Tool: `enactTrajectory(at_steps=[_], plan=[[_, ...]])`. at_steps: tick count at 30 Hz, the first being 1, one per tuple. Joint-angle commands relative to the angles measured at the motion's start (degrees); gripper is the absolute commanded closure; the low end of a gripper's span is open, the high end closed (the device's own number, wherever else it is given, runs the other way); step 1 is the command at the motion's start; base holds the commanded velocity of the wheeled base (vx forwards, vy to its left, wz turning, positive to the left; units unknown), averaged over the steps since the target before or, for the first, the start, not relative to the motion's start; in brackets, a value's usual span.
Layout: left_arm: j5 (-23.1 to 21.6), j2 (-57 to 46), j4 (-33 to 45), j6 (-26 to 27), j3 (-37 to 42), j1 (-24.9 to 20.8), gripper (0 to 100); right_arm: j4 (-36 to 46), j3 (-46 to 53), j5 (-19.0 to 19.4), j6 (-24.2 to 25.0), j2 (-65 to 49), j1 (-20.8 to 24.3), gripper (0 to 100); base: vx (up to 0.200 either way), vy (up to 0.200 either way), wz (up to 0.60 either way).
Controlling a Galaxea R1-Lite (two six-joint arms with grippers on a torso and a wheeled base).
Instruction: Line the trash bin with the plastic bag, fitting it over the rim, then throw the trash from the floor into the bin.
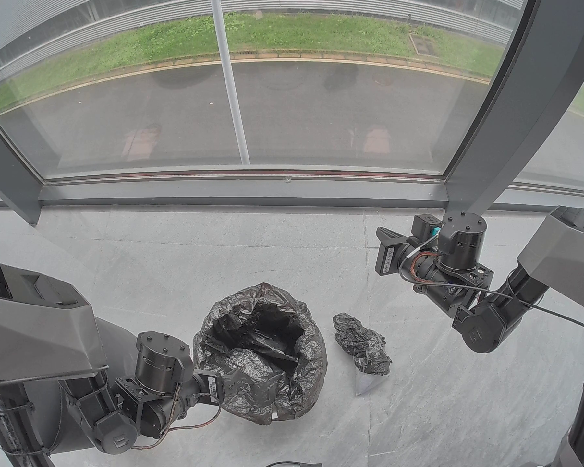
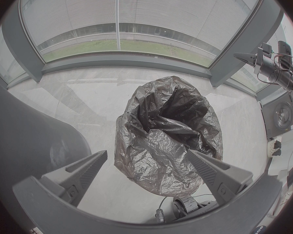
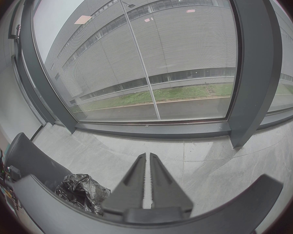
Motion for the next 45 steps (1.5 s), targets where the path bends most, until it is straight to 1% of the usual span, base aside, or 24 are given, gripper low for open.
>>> enactTrajectory(at_steps=[1, 7, 11, 14, 15, 16, 20, 23, 28, 36, 45], plan=[[0.07, 0.13, -0.08, 0.01, 0.55, 0.41, 0, -0.04, 0.05, 0.01, 0.02, 0.52, 0.00, 0, 0.000, 0.000, 0.00], [0.07, 2.32, 0.01, 0.45, 1.52, 1.29, 0, -0.12, 0.05, 0.10, 0.02, 0.61, 0.00, 0, 0.000, 0.000, 0.00], [-0.01, 5.40, -0.61, 2.74, 1.52, 1.38, 0, -0.56, -0.13, 0.10, 0.02, 0.87, 0.00, 0, 0.000, 0.000, 0.00], [-0.01, 6.63, -1.93, 3.35, 0.90, 1.38, 0, -1.79, -0.13, 0.10, 0.02, 1.22, 0.00, 0, 0.000, 0.000, 0.00], [-0.01, 7.42, -2.89, 3.97, 0.55, 1.55, 0, -2.41, -0.13, 0.01, 0.02, 1.40, 0.00, 0, 0.000, 0.000, 0.00], [0.07, 9.18, -3.77, 5.72, -0.42, 2.08, 0, -2.67, -0.13, 0.01, 0.02, 1.66, 0.00, 0, 0.000, 0.000, 0.00], [0.16, 11.82, -3.77, 8.62, -3.05, 2.69, 0, -2.76, -0.30, 0.01, -0.07, 2.10, 0.00, 0, 0.000, 0.000, 0.00], [0.16, 12.34, -3.25, 8.80, -4.19, 2.69, 0, -2.76, -0.39, 0.01, -0.07, 2.02, -0.08, 0, 0.000, 0.000, 0.00], [0.16, 14.80, -3.95, 10.38, -3.14, 2.69, 0, -2.76, -0.48, 0.01, 0.02, 2.02, -0.08, 0, 0.000, 0.000, 0.00], [0.16, 16.47, -5.53, 10.56, -2.00, 2.43, 0, -2.94, -0.57, 0.01, -0.07, 2.45, -0.08, 0, 0.000, 0.000, 0.00], [0.16, 21.57, -12.47, 12.05, -0.33, 2.43, 0, -2.94, -0.65, 0.01, -0.07, 2.63, -0.08, 0, 0.000, 0.000, 0.00]])
